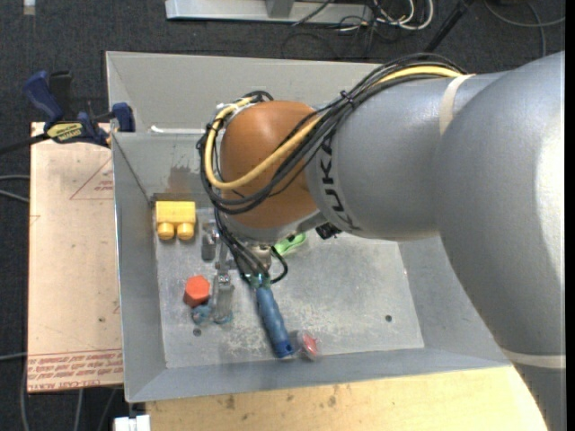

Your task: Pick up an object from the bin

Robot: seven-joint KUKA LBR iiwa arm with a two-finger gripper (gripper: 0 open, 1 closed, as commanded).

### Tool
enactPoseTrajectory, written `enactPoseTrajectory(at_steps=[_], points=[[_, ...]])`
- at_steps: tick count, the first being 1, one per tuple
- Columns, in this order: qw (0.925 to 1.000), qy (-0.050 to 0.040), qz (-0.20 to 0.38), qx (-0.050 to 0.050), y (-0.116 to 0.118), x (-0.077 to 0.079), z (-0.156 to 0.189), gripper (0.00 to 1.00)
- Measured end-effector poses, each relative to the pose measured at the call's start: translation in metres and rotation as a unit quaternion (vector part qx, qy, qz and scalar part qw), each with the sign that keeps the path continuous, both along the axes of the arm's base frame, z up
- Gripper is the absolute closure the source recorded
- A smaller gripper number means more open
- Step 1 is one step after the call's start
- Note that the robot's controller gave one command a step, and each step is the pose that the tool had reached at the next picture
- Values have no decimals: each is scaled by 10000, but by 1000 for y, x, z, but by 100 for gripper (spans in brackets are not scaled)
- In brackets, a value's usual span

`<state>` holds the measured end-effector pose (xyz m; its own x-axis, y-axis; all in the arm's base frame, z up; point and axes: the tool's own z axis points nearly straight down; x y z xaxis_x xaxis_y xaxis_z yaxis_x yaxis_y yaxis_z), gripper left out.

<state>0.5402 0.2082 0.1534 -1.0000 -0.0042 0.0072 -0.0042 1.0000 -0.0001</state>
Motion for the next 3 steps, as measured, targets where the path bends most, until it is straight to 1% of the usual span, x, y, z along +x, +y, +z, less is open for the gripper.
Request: enactPoseTrajectory(at_steps=[1, 2, 3], points=[[9999, -16, -170, 1, 0, 35, -86, 0], [9998, -38, -178, 10, 1, 36, -81, 100], [9998, -38, -179, 10, 1, 36, -81, 0]])
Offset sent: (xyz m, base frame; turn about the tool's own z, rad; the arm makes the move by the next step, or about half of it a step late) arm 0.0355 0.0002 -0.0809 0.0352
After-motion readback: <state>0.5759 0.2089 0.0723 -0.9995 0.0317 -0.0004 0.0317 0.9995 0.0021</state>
